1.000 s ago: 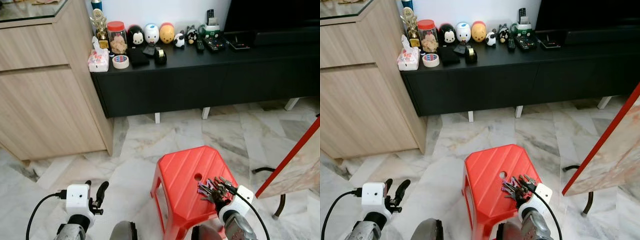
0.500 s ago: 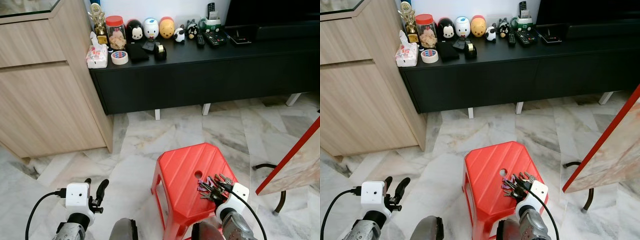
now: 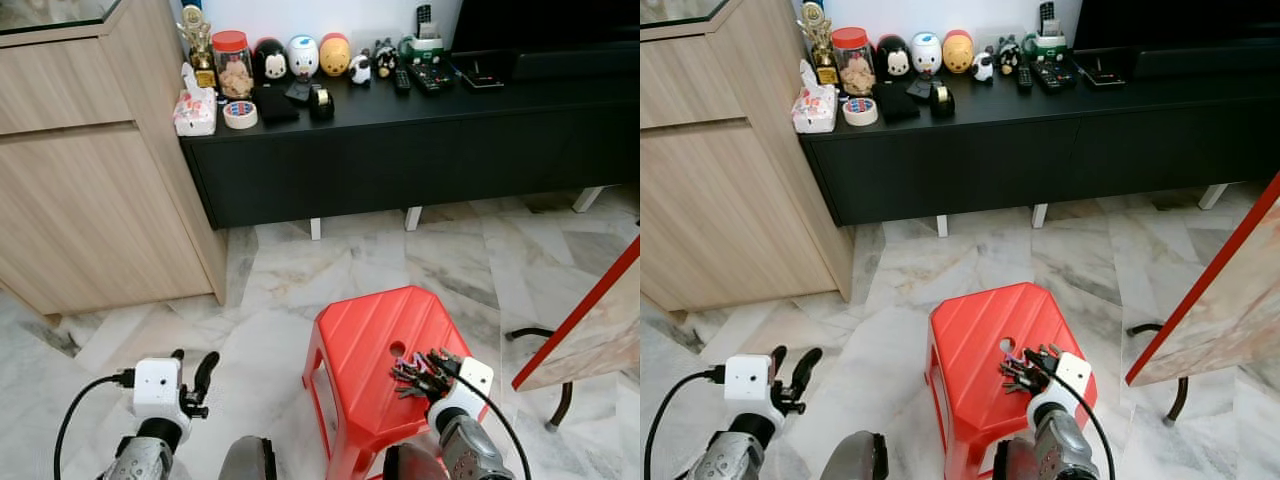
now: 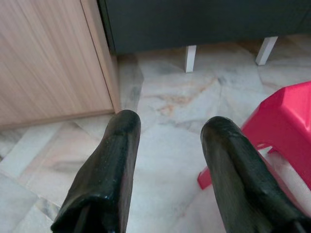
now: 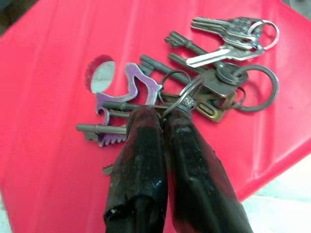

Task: Hang keys on a hook

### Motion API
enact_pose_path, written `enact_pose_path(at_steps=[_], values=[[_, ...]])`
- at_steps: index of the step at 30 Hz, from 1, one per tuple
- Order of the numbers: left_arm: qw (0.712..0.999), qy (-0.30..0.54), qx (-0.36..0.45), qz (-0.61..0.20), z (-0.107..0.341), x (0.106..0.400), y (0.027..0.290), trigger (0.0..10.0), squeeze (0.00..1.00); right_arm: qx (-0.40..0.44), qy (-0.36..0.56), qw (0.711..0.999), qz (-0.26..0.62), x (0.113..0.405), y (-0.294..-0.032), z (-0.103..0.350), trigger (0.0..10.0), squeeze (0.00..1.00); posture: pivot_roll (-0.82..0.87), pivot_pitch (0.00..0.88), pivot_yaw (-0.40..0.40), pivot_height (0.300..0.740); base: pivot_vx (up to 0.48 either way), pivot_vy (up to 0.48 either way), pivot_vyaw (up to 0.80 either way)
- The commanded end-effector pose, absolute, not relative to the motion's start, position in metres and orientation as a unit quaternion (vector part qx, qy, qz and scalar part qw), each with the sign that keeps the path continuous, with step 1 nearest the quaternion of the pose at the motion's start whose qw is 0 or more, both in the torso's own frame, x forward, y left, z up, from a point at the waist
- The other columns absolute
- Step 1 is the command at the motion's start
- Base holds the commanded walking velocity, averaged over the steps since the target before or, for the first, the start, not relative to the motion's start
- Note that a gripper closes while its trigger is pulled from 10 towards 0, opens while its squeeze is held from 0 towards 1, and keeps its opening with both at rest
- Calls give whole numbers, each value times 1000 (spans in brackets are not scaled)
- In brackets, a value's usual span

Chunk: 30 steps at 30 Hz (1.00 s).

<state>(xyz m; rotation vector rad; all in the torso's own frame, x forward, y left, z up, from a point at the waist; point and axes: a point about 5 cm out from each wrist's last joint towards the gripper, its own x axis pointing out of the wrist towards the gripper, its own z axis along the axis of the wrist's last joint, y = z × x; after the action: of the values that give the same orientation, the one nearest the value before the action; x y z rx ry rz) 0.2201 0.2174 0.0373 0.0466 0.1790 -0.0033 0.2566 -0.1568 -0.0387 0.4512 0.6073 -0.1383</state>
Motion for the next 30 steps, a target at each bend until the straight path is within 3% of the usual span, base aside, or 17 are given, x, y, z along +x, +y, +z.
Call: enact_pose_path(at_steps=[1,13,14,15,16,30], values=[[995,96,35,4,35,220,225,10000,0,218,283,932,-55,263,-153,-33,0,0,90,44,-6,629,0,0,0],[992,121,22,29,18,216,228,10000,0,174,222,959,-11,275,-152,-18,0,0,74,0,-28,629,0,0,0],[991,130,16,39,13,214,231,10000,0,157,207,966,-2,276,-153,-14,8196,0,72,0,-33,629,0,0,0],[991,130,16,39,13,214,231,10000,0,157,207,966,-2,276,-153,-14,8196,0,72,0,-33,629,0,0,0],[990,136,12,46,9,213,233,10000,0,141,196,970,6,276,-154,-12,10000,0,72,0,-36,629,0,0,0],[973,214,-18,84,-27,201,244,10000,0,73,116,989,48,274,-160,9,10000,0,63,0,-57,629,0,0,0]])
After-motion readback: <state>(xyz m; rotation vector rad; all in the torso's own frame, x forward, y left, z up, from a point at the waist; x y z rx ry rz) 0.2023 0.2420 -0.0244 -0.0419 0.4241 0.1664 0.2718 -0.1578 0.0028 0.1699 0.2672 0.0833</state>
